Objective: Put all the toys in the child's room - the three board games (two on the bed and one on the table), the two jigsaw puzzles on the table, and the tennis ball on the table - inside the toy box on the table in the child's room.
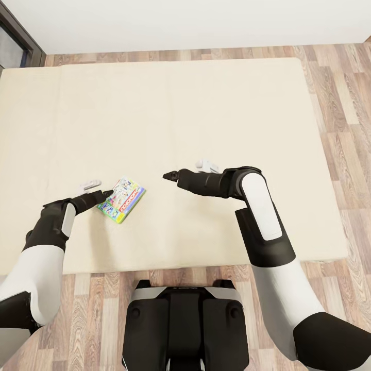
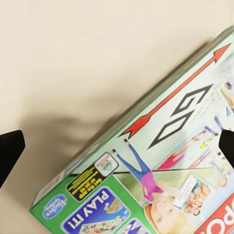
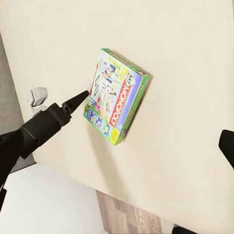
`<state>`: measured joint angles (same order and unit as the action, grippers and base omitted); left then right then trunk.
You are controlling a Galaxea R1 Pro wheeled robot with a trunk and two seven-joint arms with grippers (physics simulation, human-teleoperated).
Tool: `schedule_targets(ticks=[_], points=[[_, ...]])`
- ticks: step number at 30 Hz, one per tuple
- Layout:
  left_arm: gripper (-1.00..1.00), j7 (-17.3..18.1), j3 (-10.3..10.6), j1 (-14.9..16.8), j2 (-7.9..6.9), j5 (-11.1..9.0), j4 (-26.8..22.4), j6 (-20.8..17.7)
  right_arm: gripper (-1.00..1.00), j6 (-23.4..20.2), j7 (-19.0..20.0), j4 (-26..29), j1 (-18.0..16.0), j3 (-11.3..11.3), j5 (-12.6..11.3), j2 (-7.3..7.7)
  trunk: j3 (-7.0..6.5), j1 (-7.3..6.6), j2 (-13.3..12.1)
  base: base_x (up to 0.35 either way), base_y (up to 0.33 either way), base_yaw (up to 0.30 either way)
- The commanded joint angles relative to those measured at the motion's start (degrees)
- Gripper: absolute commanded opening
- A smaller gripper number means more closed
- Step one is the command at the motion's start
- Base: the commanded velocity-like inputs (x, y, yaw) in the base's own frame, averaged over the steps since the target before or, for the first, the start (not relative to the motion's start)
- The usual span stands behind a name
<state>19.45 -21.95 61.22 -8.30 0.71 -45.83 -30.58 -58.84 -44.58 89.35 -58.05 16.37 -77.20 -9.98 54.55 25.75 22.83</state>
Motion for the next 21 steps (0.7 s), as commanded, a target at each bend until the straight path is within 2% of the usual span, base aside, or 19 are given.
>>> schedule_targets(ticks=[1,21], points=[[1.00,0.3,-0.2,0.0,0.07,0.1,-0.1,-0.4,1.00,-0.1,-0.6,0.0,0.0,0.0,-0.5,-0.02,0.10,0.03,0.1,0.000,0.000,0.000],[1.00,0.4,-0.2,0.0,0.24,0.2,0.7,-2.4,1.00,-0.4,-0.7,0.0,0.0,-0.1,-0.5,-0.02,1.00,0.03,0.1,0.000,0.000,0.000]])
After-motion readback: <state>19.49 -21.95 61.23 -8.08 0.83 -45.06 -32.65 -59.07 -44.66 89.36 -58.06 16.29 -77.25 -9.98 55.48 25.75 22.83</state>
